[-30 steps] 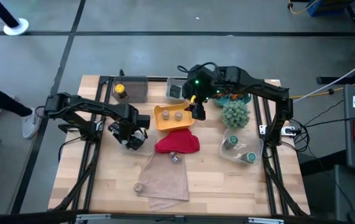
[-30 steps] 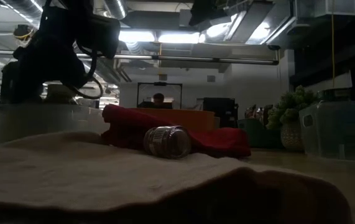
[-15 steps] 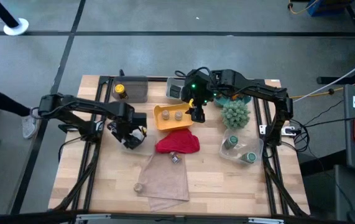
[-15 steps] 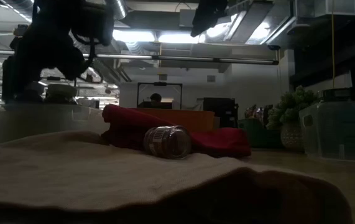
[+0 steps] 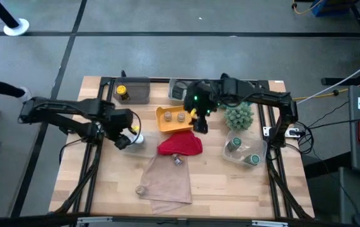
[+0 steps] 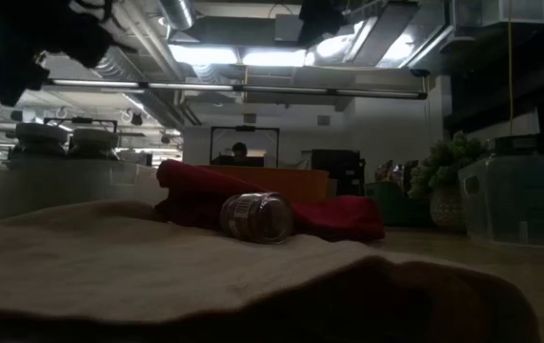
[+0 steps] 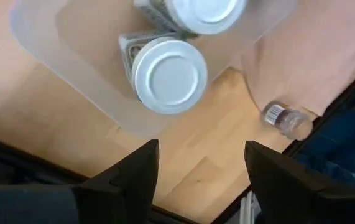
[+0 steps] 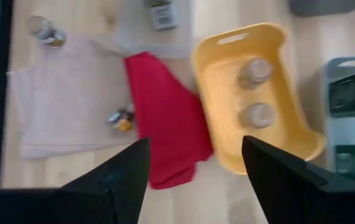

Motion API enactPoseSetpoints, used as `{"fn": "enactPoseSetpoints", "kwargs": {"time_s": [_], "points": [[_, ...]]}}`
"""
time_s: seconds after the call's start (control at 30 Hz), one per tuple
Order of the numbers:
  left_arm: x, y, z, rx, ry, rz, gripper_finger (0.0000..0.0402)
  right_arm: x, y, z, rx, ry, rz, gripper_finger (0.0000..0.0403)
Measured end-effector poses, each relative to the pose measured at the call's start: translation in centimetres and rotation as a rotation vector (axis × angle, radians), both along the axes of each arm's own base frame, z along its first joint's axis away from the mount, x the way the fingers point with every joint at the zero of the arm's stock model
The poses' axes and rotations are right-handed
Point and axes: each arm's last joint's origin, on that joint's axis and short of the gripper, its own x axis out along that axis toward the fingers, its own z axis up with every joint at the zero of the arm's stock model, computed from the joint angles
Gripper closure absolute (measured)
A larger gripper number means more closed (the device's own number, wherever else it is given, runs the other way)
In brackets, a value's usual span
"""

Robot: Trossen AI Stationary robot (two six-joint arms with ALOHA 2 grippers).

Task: Sort spices by type
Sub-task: Put the brown seasoning bottle into the yellow bin

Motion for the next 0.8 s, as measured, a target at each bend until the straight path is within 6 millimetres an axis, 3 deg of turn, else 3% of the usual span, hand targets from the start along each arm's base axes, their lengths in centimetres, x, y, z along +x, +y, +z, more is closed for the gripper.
{"fn": "enactPoseSetpoints", "kwargs": {"time_s": [0.23,0.37,0.53,0.63,0.8], "points": [[-1.9,-0.3,1.8,0.138,-0.199,-0.045,0.018,0.5,5.1,-2.7,0.072,0.087,-0.009,0.015],[-1.8,-0.2,2.7,0.242,-0.36,-0.09,0.018,1.0,8.5,-5.6,0.126,0.105,-0.026,0.015],[-0.9,-0.1,3.7,0.335,-0.528,-0.155,0.018,2.0,12.4,-8.5,0.185,-0.022,-0.022,0.015],[-0.3,-0.2,4.0,0.365,-0.6,-0.193,0.018,2.5,13.8,-9.7,0.219,-0.117,-0.153,0.015],[0.4,-0.2,4.3,0.401,-0.664,-0.241,0.018,1.9,14.5,-12.0,0.182,-0.144,-0.431,0.015]]}}
